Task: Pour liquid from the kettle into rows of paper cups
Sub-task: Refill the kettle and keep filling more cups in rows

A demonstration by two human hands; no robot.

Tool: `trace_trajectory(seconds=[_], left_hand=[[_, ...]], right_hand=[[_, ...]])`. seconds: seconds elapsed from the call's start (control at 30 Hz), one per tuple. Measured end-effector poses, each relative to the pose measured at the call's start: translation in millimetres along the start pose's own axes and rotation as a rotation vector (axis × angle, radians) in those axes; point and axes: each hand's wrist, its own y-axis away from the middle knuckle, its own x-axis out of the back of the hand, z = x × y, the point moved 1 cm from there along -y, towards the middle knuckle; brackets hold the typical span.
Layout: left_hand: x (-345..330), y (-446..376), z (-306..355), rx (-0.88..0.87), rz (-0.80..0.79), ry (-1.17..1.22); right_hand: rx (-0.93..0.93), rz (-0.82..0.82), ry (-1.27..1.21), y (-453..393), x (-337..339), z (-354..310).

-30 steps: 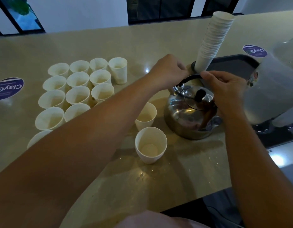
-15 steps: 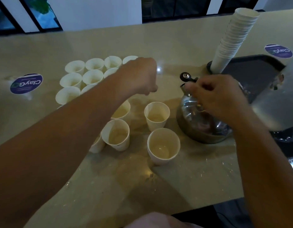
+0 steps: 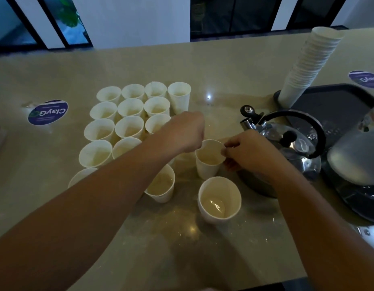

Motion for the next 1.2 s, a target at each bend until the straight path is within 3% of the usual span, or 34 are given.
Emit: trace_trajectory(seconds=[0.23, 0.47, 1.0, 1.2], left_hand=[[20, -25, -21, 0.099, 0.126, 0.100], [38, -76, -53, 0.198, 0.303, 0.062], [29, -110, -78, 0.182, 0.299, -0.167], [29, -108, -80, 0.196, 0.299, -0.133]], right_hand=[[0.078, 0.075, 0.046, -38, 11, -32], [0.058, 0.086, -0.110, -94, 8, -76], [-0.007, 0.020, -0.117, -145, -6, -84], [0.008, 0.022, -0.113, -145, -7, -87]])
